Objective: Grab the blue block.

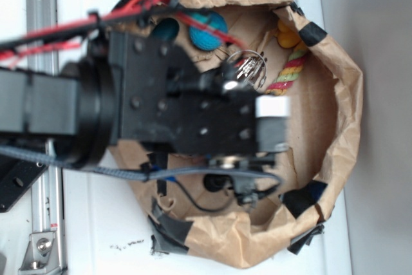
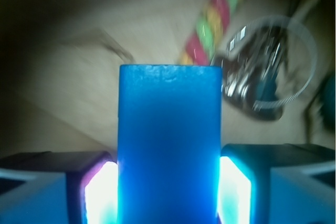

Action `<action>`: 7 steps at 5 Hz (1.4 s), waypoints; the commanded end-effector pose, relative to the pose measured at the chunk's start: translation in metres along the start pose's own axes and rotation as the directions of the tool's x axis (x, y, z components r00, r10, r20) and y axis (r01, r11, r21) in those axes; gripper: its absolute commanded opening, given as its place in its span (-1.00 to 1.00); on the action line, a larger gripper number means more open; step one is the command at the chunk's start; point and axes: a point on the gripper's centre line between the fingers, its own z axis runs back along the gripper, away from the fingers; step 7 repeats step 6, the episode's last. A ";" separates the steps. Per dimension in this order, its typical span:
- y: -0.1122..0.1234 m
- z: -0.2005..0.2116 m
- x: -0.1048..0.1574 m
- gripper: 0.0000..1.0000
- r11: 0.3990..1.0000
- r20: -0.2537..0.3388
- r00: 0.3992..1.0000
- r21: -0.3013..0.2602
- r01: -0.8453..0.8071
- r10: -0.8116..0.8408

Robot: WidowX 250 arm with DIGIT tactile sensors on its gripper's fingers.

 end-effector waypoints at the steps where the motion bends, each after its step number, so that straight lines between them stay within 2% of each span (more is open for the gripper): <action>1: 0.004 0.045 0.034 -1.00 0.989 0.009 0.989 0.002 0.151 -0.151; 2: 0.009 0.050 0.030 -1.00 0.973 0.038 0.973 0.059 0.224 -0.227; 3: 0.016 0.053 0.023 -1.00 0.960 0.057 0.961 0.089 0.265 -0.271; 4: 0.017 0.061 0.017 -1.00 0.961 0.052 0.962 0.076 0.264 -0.268; 5: 0.030 0.073 0.008 -1.00 0.972 0.068 0.970 0.037 0.231 -0.233; 7: 0.032 0.073 0.009 -1.00 0.979 0.049 0.978 0.026 0.203 -0.204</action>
